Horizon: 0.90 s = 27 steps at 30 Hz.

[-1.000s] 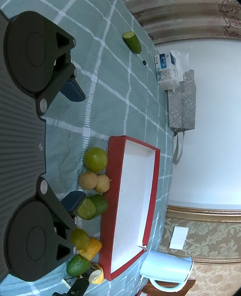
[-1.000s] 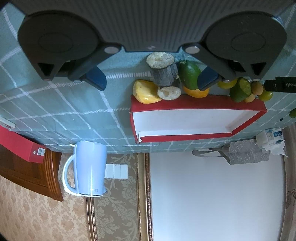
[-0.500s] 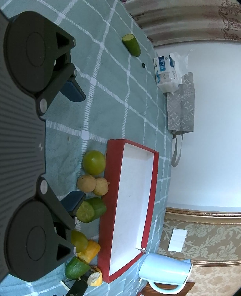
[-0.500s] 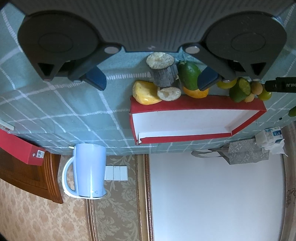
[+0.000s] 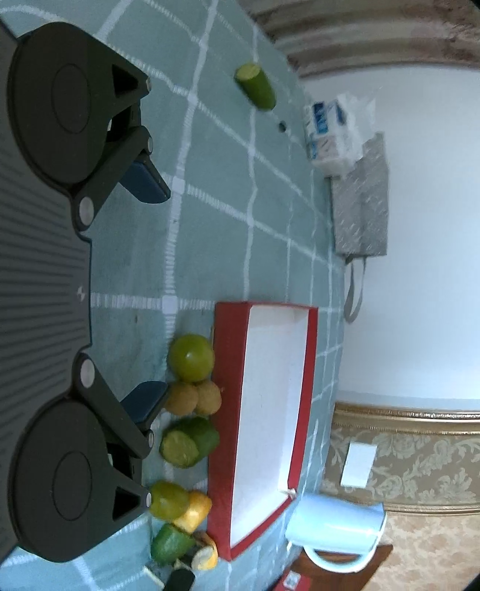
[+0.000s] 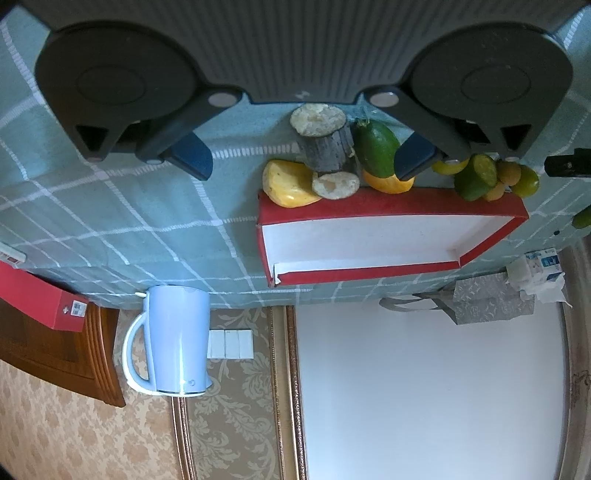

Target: Organize fruits

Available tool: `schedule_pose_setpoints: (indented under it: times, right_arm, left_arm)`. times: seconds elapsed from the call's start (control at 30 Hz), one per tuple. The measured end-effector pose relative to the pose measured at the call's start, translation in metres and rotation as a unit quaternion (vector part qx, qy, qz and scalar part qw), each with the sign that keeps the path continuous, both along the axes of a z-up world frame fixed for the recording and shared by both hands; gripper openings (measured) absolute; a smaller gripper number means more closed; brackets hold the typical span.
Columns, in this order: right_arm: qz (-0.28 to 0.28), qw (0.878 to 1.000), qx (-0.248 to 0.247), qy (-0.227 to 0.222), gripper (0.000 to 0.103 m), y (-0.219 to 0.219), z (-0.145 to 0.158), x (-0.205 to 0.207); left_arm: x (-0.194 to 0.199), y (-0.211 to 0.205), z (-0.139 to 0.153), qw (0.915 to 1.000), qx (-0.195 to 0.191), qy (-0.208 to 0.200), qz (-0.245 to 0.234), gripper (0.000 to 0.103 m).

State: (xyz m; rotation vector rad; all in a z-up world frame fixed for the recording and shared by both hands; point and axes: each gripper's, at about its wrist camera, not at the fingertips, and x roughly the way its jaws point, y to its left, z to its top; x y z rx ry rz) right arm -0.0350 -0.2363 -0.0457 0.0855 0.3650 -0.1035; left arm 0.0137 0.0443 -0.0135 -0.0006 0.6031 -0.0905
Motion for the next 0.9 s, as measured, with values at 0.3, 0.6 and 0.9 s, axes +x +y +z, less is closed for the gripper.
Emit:
schedule_pose_setpoints:
  times: [0.3,0.6,0.9]
  right_arm:
    - [0.002,1.000,-0.001,-0.009,0.103,0.000,0.001,-0.003]
    - [0.004,1.000,0.004,-0.013,0.103,-0.001,0.002,-0.006]
    - [0.003,1.000,0.009,-0.014,0.103,-0.003,0.002,-0.005]
  left_arm:
    - [0.021,-0.021,0.002,0.9987,0.052,0.001,0.003,0.103]
    - [0.041,-0.030,-0.004,0.9975,0.066,0.020,-0.011,0.103]
    - [0.051,-0.029,-0.013,0.9980,0.051,0.029,-0.025,0.093]
